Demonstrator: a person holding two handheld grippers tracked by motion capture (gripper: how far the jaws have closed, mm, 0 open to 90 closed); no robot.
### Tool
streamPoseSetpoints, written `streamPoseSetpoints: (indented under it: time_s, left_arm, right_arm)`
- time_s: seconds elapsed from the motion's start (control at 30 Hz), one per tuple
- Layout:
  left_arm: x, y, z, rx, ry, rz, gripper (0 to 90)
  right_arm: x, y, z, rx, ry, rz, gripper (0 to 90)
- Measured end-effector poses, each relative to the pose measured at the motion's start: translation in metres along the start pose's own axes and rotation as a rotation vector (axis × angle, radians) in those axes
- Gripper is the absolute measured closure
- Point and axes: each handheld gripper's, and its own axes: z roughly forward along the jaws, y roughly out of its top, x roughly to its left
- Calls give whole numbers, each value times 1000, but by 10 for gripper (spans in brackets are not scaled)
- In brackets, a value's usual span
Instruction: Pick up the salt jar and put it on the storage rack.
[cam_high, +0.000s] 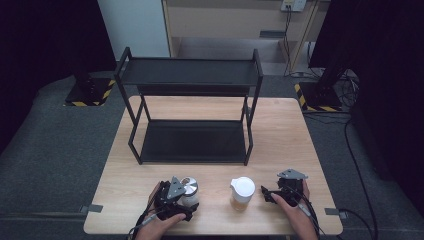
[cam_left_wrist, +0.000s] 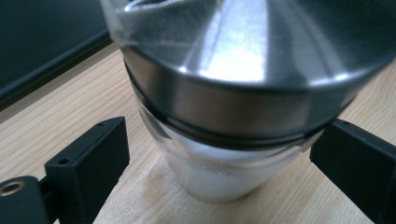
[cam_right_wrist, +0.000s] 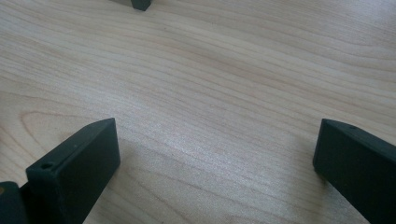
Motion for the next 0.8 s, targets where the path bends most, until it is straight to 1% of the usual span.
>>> streamPoseSetpoints:
  time_s: [0.17,0.27,0.4,0.5,0.7,0.77,0.8]
  left_arm:
    - [1,-1,2,-1,-9,-3,60]
    - [1,-1,3,-5,-5,-3,77]
    - [5,-4,3,-19,-11,-26,110]
    - [7,-5,4,-25,-19,-31,139]
    - [7,-6,5,-40,-24,-23,186]
    - [7,-7,5,-45,-24,-20,221]
    - [8,-7,5,-49,-30,-23,234]
  right_arm:
    - [0,0,0,-1,1,-1,15]
    - [0,0,0,-1,1,-1,15]
    - [0,0,0,-1,1,-1,15]
    - [-1,0,0,-1,2,-2,15]
    - [-1,0,0,-1,3,-2,15]
    - [-1,0,0,-1,3,-3,16]
    - [-1,0,0,-1,3,-3,15]
